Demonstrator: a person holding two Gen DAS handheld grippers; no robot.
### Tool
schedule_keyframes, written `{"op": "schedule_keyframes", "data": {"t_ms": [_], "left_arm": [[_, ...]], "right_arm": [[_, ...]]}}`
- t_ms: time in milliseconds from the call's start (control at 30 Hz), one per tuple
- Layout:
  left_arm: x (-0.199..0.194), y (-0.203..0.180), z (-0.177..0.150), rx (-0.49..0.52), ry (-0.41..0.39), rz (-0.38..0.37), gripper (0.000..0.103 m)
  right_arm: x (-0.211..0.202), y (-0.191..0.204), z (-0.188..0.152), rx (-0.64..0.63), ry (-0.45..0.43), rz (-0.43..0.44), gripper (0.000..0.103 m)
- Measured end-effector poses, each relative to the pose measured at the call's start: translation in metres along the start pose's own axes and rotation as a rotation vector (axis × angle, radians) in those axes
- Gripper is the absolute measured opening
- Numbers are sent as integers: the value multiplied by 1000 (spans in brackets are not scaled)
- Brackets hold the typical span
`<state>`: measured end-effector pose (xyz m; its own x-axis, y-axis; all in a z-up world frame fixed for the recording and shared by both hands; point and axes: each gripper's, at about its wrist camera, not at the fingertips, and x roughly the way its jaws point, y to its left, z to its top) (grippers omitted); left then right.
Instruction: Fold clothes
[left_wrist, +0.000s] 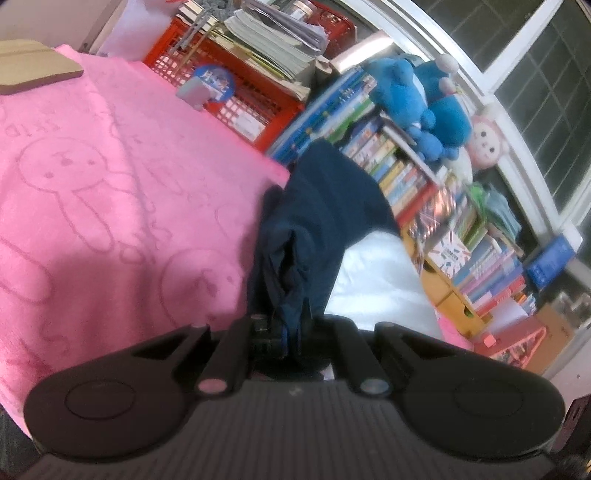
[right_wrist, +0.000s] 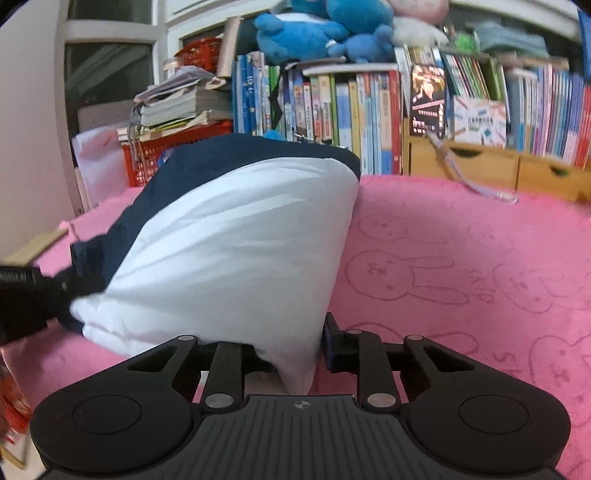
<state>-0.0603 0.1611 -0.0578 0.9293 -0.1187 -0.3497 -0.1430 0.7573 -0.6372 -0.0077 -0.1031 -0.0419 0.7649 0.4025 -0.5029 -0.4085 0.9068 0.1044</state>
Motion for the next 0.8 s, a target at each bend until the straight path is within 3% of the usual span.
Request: {"op": "schedule_keyframes", "data": {"t_ms": [67,200,433,633,800], "left_arm": [[3,-6,-1,10,16,-16,6],[14,-24,-12,53,67,-66,6],[19,-47,-33,123,157,-156,6],[11,-43,-35,139,165,-164,7],[6,-39,-35,146,161,-175,7]], "right_arm": [[-4,-1,2,-15,-35,-44,18],[-19,5,-3,-160,-172,-243,16],[-26,-33,-19,-156,-146,-359,16],[-26,-41,-31,-200,-127,-355,19],[-32,-42,-38,-254,-138,-316,37]]}}
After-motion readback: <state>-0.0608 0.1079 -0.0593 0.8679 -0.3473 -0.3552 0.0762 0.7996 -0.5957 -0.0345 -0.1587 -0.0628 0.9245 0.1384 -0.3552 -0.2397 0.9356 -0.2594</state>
